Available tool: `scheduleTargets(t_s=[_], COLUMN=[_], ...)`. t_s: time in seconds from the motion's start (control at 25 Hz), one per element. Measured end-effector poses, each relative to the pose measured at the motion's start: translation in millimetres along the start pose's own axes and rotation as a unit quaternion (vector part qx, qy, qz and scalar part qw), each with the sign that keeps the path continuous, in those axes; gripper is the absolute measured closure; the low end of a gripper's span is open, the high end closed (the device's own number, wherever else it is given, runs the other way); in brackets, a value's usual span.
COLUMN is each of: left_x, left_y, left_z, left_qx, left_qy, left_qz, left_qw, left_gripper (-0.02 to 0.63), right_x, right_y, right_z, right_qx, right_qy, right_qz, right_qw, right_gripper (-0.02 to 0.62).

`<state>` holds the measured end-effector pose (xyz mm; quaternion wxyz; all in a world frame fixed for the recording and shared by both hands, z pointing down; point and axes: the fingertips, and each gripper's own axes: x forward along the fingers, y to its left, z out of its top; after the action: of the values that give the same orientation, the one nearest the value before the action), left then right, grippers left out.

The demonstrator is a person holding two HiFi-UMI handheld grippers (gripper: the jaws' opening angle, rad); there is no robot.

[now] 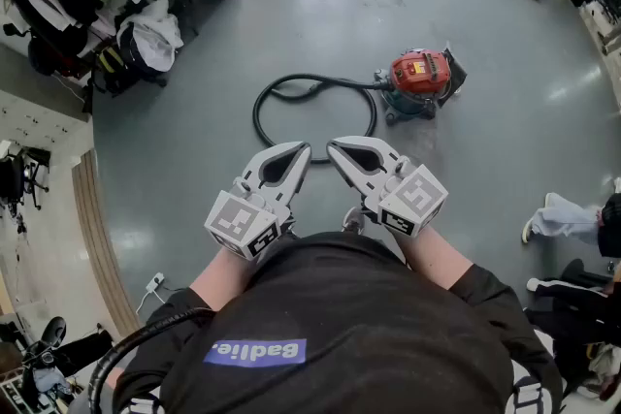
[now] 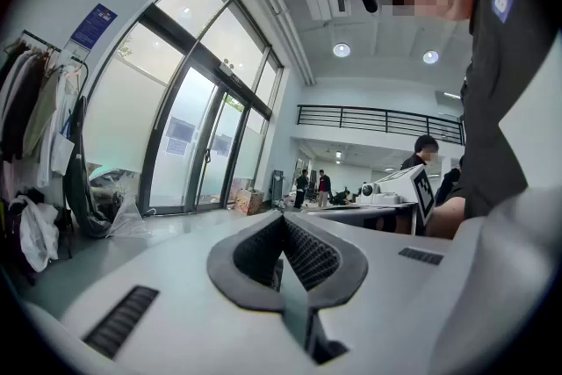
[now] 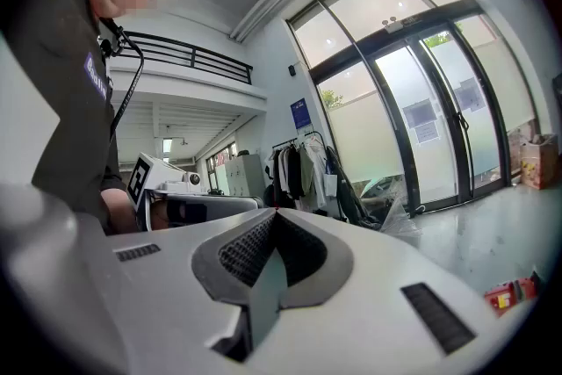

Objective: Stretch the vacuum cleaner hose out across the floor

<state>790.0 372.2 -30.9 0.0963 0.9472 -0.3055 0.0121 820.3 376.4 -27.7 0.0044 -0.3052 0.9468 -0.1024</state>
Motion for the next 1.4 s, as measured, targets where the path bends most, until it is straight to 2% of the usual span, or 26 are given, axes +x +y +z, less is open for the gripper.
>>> scheduleTargets(t_s=[0.32, 0.6, 1.4], left_x=[2.8, 13.3, 71.2], left_y=[-6.3, -10.7, -12.2], left_z=[-4.9, -6.4, -9.7], left_qx=[-0.001, -0.009, 0.002], left_qy=[0.002, 0.003, 0.022], left_qz=[0.003, 0.003, 0.057], left_qw=[1.0000, 1.0000, 0.9981], left_gripper=[0.601, 0.601, 0.601], right_x=[-6.2, -15.6, -48.2], right_y=[0.6, -3.6, -72.7], right_z=[-3.4, 6.1, -3.2], right_qx=[0.000, 0.028, 0.068], right_qy=[0.001, -0.034, -0.027], right_qz=[0.005, 0.035, 0.077], right_qw=[1.000, 0.998, 0.994], right_gripper=[0.592, 0.592, 0.592])
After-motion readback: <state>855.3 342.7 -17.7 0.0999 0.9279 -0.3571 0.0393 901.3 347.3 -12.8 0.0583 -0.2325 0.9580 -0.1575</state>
